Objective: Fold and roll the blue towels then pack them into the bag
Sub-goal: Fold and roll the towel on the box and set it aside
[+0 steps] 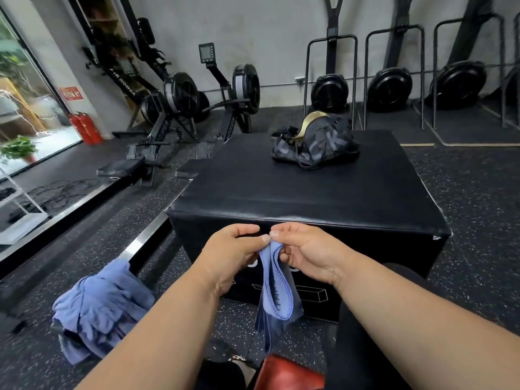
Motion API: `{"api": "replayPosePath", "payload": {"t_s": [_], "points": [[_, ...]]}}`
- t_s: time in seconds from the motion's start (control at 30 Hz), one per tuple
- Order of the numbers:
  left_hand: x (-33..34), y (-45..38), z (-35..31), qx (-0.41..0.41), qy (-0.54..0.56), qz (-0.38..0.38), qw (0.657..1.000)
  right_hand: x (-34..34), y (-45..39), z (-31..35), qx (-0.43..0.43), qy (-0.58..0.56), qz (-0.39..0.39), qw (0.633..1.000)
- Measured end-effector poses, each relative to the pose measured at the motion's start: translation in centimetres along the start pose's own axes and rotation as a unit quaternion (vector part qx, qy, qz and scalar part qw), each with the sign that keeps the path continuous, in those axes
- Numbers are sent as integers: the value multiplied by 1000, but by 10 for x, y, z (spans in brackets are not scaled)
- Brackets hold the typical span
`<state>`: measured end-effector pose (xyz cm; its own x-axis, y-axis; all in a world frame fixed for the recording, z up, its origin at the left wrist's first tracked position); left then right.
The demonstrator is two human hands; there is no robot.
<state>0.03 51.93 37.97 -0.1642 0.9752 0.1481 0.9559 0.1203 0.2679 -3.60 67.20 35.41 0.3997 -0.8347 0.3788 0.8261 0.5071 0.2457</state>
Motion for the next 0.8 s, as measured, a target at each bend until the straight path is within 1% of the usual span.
{"api": "replayPosePath", "payload": {"t_s": [0.17, 0.33, 0.43, 0.53, 0.67, 0.8], "points": [[9, 8, -1, 17, 2, 11, 1000, -2, 6, 0, 6, -53, 6, 999], [16, 12, -8, 78, -72, 7, 994, -8, 9, 1, 0, -87, 16, 996], [22, 15, -16, 95, -86, 23, 992, -9, 11, 4, -5, -86, 30, 996], [27, 18, -20, 103, -114, 43, 987, -12, 11, 7, -3, -110, 27, 994], [26, 17, -21, 114, -131, 38, 984, -16, 8, 5, -3, -96, 32, 995], [23, 12, -19, 108, -90, 29, 990, -17, 10, 8, -36, -42, 21, 998]]}}
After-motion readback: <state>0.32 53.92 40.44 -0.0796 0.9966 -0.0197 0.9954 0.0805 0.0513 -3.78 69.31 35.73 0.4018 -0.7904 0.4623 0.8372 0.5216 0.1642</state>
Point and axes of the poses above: each hand's wrist, its own y-axis away from the middle knuckle, its own x-axis out of the palm, z = x × y, the point moved 6 cm from there along -y, towards the middle knuckle, and after that the axes turned 5 degrees about y, right-handed, at the moved point
